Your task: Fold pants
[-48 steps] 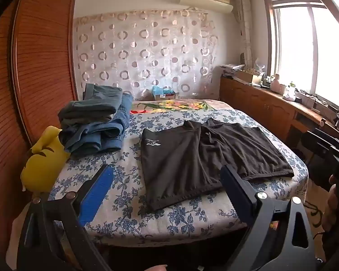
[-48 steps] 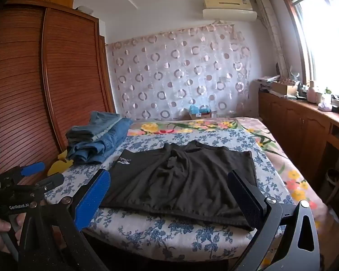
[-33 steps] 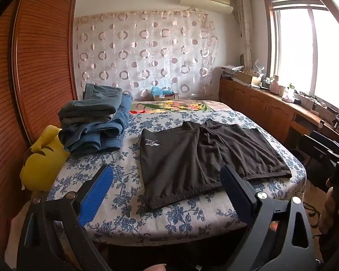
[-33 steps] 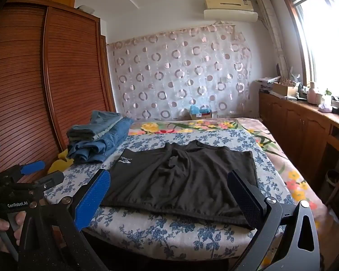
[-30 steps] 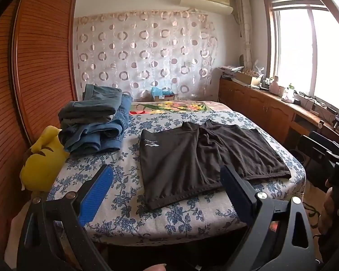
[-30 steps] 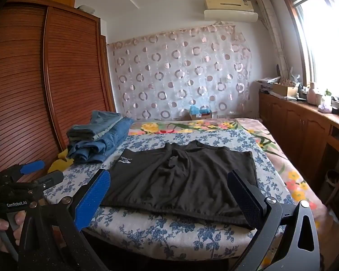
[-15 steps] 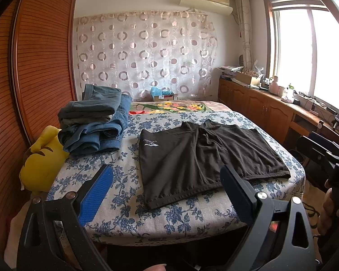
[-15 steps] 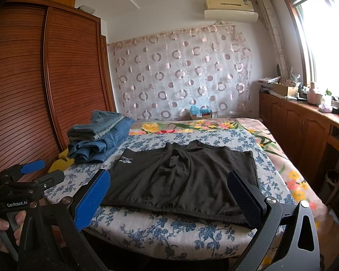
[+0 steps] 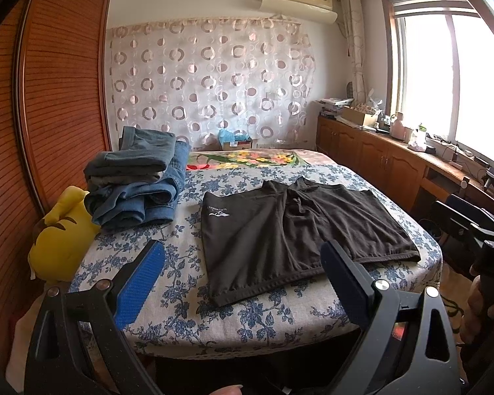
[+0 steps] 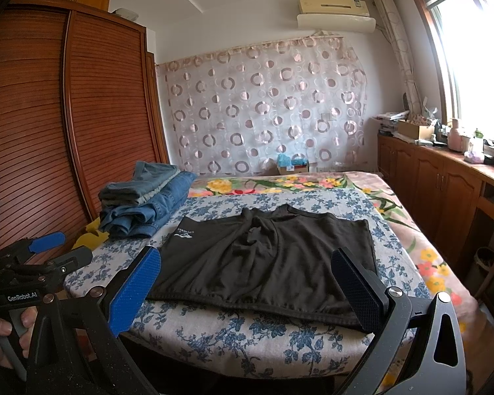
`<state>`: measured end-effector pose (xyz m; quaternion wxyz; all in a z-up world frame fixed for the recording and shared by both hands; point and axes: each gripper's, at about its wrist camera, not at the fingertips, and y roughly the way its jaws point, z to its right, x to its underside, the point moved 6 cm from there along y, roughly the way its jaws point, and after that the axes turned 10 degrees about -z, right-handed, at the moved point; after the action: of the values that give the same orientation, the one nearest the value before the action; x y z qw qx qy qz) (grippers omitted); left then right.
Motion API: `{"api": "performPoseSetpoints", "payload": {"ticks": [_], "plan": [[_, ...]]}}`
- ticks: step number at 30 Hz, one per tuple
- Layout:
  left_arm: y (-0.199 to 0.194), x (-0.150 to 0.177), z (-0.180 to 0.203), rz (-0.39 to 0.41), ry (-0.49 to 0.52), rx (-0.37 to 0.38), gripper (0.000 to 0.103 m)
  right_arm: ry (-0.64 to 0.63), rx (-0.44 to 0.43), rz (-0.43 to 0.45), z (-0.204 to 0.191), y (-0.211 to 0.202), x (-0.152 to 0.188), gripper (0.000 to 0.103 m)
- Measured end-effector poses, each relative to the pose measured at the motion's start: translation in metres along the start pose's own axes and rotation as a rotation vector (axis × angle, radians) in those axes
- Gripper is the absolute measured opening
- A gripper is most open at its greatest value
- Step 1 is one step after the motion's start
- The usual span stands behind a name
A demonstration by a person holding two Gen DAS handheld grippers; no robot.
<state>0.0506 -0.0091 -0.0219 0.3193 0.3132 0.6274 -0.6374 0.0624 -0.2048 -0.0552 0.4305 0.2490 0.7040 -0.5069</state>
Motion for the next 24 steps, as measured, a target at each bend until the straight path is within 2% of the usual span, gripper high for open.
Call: {"api": "performPoseSetpoints", "payload": {"ticks": [6, 24], "plan": [[-0.014, -0.006, 0.011, 0.005, 0.001, 0.002, 0.096, 0.0, 0.005, 0.003, 0.0, 0.0, -0.001, 0.103], [-0.013, -0.005, 0.009, 0.006, -0.001, 0.003, 0.096, -0.001, 0.004, 0.004, 0.0, 0.0, -0.002, 0.103]]}}
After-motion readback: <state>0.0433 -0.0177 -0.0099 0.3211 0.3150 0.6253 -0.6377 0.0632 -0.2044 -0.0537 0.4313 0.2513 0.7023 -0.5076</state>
